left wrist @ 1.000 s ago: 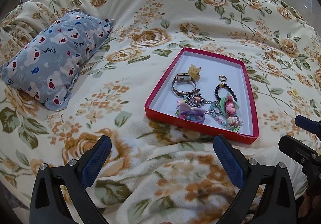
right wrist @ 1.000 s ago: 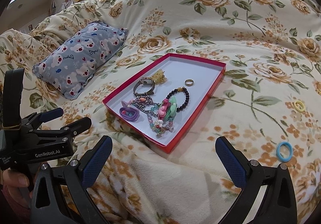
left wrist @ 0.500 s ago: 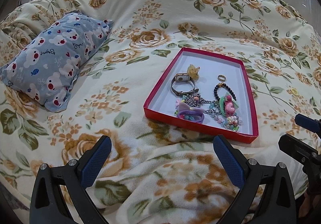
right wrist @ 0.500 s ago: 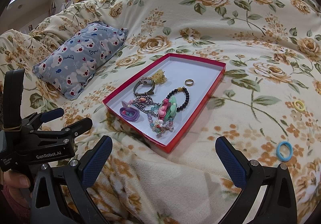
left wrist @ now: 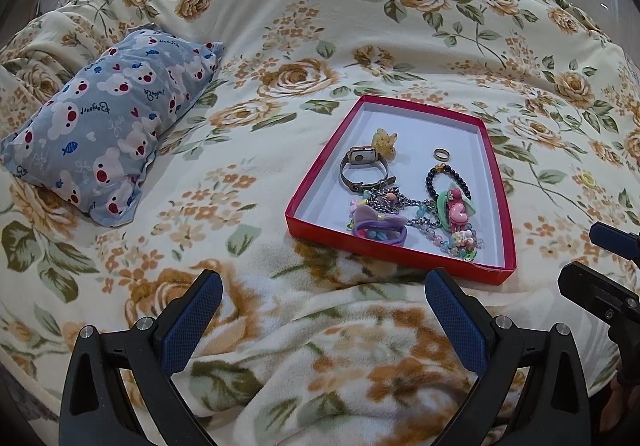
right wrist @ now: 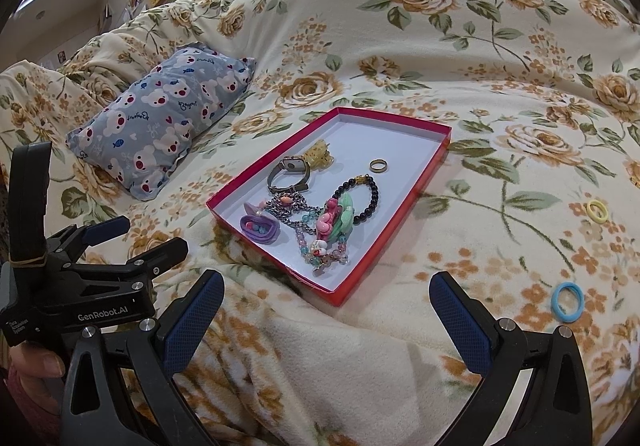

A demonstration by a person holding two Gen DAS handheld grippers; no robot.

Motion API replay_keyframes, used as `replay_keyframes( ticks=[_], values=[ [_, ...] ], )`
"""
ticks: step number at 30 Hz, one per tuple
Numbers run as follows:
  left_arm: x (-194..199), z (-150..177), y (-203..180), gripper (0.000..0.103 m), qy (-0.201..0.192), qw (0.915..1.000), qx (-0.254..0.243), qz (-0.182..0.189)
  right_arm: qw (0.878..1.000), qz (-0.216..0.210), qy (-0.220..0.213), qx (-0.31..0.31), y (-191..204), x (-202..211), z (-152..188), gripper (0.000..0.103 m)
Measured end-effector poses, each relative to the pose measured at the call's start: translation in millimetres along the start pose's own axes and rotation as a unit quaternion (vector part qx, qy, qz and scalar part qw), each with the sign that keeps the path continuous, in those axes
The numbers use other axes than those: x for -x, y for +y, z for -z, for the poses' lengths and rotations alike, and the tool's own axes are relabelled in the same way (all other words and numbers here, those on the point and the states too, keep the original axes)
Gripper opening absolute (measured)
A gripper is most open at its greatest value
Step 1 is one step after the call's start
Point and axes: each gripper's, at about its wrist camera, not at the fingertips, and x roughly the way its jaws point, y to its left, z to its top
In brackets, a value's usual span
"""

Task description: Organize jewelry

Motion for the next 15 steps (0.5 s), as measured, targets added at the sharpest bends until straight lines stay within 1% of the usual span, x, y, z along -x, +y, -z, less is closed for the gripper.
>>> replay_keyframes(
  ticks=[15],
  values=[
    [-5.9, -2.8, 1.5, 0.102, 0.003, 1.0000, 0.000, 0.005, 1.000, 0.001, 0.001, -0.004, 1.8, -0.9, -2.1, 0.103]
  ],
)
